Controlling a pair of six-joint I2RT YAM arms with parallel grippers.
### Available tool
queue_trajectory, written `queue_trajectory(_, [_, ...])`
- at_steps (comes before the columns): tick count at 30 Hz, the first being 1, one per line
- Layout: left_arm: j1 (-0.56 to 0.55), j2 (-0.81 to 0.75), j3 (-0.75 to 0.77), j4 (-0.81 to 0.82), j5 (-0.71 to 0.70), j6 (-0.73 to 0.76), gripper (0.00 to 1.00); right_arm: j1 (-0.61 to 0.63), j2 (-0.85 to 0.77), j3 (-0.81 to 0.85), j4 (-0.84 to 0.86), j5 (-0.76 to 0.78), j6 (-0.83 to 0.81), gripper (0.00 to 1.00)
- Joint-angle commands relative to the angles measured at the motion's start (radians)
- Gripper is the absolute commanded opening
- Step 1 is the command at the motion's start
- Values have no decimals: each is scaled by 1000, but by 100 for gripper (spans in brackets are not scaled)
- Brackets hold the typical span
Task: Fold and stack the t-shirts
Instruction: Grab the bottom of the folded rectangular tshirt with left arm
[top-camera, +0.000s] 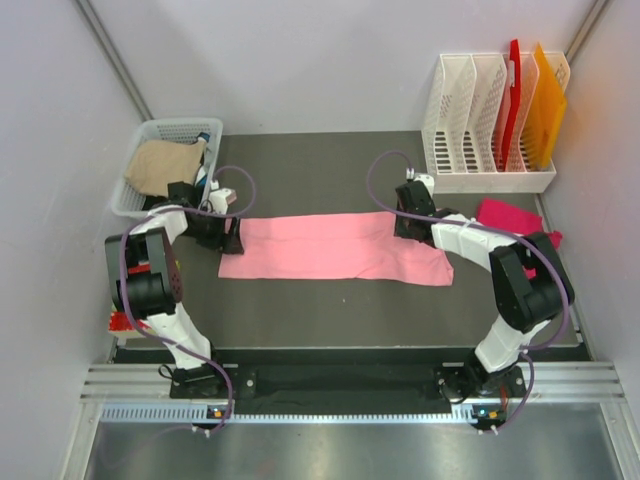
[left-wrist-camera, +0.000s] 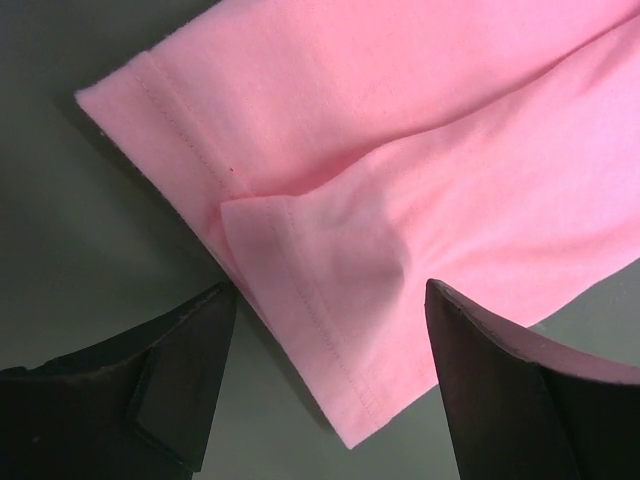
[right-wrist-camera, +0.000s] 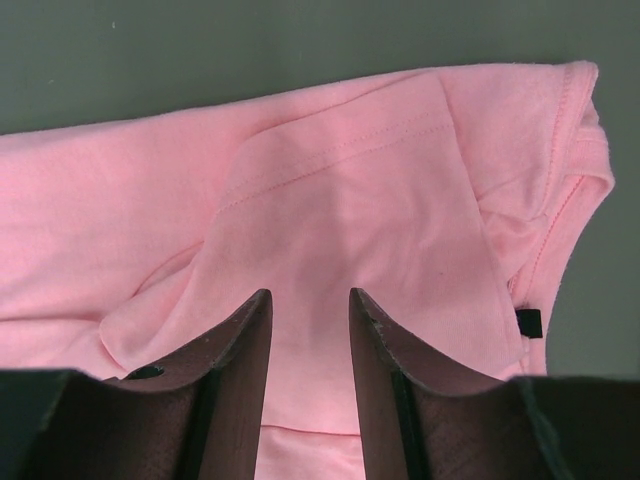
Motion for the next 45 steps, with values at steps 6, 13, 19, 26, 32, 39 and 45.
queue_trajectory(6, [22,5,-75,18,-47,37,65,-2,-19,11,36,1,5,36])
queue_trajectory(13, [9,-55,-179,32,-96,97,59,-3,-19,7,32,8,6,36])
queue_trajectory(19, [-21,-75,-178,19,-87,94,44,-2,-24,3,35,5,8,36])
queue_trajectory(26, [-64,-49,-144,29,-84,54,42,-5,-47,-5,36,6,5,36])
queue_trajectory(32, [-79,-24,-152,46,-84,45,39,-5,-64,-9,35,5,3,36])
queue_trajectory(39, [-80,-29,-158,55,-96,47,40,-5,-64,-12,41,-5,3,36])
queue_trajectory(45, [-77,-15,-152,69,-113,21,18,-5,-67,-14,46,-6,0,35])
